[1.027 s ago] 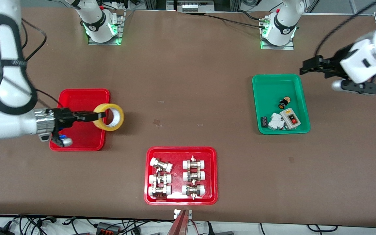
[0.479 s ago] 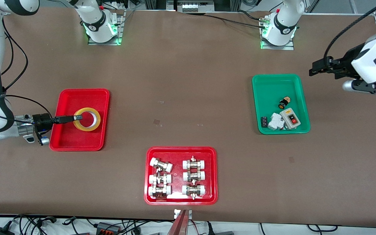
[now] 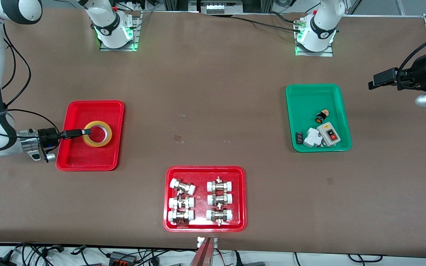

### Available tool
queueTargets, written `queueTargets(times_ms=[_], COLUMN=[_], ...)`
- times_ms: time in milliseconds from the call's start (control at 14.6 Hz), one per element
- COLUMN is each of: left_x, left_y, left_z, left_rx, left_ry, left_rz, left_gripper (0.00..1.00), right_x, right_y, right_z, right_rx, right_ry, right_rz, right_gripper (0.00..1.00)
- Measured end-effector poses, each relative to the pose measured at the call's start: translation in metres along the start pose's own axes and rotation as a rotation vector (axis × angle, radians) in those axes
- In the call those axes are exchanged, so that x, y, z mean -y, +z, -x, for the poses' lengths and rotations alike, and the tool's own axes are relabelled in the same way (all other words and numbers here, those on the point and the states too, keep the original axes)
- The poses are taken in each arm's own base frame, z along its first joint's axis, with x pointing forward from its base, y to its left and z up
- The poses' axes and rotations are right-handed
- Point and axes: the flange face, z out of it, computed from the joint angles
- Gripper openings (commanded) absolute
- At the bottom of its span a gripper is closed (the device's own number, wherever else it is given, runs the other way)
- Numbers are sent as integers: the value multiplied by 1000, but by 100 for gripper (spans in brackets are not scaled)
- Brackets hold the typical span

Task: Left arm passes tape to right arm into tray
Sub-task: 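Lower the tape into the empty red tray and open the right gripper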

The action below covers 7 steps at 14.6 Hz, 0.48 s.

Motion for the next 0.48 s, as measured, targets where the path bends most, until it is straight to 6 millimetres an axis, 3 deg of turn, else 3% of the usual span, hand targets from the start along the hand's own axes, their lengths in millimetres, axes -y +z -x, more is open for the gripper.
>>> queueTargets(times_ms=[68,274,479], left_x=[-7,-31,-29], left_y=[-3,-11,-8], left_z=[4,19,28], left_rx=[-9,-40,-82], left_ry=[12,48,45], left_rz=[-34,-89,-92], left_gripper=[100,100,100], right_x=[-2,-3,-9], right_y=[2,2,2], right_z=[0,0,1], right_rx=[3,12,44], right_ry=[-3,-8,-10], right_rz=[-2,13,84], right_gripper=[100,100,100])
